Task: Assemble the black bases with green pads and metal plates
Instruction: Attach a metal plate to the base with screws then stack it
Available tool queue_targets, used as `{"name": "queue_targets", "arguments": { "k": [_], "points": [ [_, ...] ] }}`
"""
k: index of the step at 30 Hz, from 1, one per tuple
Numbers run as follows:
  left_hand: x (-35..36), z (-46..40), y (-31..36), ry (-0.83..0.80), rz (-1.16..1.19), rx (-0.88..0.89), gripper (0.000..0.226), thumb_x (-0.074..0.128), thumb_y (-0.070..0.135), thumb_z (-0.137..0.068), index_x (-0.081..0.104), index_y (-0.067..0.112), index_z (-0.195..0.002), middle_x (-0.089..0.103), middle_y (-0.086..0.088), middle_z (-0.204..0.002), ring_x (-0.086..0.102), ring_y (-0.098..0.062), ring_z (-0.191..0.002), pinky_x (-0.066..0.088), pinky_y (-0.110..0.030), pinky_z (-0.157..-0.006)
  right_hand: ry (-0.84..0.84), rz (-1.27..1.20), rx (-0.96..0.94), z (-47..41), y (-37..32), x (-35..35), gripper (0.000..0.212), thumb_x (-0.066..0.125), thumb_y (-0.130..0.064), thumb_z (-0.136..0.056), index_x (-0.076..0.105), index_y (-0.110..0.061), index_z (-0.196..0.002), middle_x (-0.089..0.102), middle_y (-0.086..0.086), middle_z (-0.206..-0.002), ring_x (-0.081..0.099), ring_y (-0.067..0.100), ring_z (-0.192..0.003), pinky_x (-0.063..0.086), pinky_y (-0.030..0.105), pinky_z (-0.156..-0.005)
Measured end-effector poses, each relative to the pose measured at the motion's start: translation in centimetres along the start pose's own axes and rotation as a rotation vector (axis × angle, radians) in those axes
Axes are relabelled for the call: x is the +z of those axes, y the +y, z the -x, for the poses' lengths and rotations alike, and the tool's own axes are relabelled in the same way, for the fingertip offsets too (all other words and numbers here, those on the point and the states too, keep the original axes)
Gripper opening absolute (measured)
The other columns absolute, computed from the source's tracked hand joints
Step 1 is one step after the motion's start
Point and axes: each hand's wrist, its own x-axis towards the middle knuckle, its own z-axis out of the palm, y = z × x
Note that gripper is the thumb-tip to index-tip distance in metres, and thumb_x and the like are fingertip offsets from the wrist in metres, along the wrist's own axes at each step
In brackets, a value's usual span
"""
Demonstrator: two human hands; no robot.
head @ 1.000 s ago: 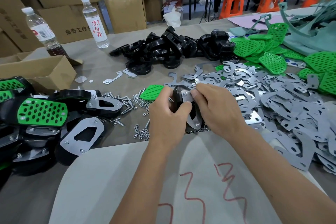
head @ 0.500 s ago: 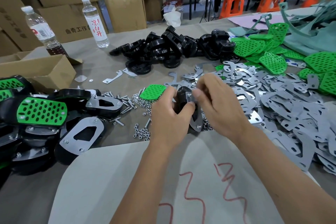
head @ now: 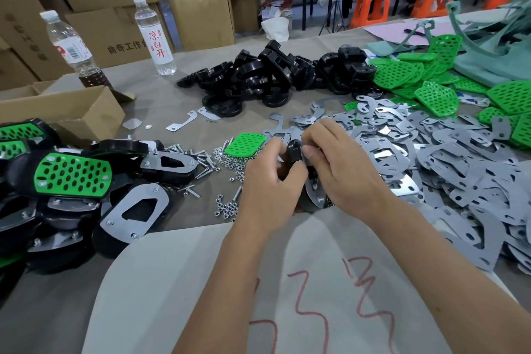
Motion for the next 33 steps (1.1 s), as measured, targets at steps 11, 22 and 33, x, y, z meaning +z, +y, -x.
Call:
{"name": "queue_targets", "arguments": {
  "k": [11,22,33],
  "points": [
    [0.2,-0.2,-0.4,0.040,-0.031,-0.014,0.026,0.058,0.034,-0.081,0.042,0.013,-0.082,0.051,-0.018,-0.062,0.040,-0.026,-0.049,0.046,-0.056,-0.041,0.023,0.017,0.024,0.1,-0.3,0.1,0.019,0.044,-0.027,-0.107,0.050,-0.019,-0.091,0.043,-0.005,-0.096,0.048,0.022,-0.079,0.048,0.048,-0.065],
    [0.1,-0.2,-0.4,0.075,0.084,-0.121,0.030,0.054,0.043,-0.070,0.047,0.015,-0.080,0.050,0.006,-0.063,0.044,-0.017,-0.060,0.056,-0.067,-0.058,-0.085,0.052,0.124,0.5,1.1,-0.6,0.014,0.044,-0.025,-0.106,0.044,-0.023,-0.092,0.047,-0.009,-0.091,0.049,0.022,-0.081,0.047,0.052,-0.073],
    [0.0,-0.3,-0.3,0.111,0.121,-0.090,0.028,0.055,0.032,-0.075,0.047,0.006,-0.082,0.049,0.003,-0.066,0.041,-0.017,-0.061,0.042,-0.039,-0.055,-0.113,0.121,0.102,0.7,0.3,-0.7,0.010,0.043,-0.021,-0.106,0.044,-0.023,-0.096,0.044,-0.005,-0.095,0.050,0.026,-0.078,0.048,0.052,-0.069]
  ]
}}
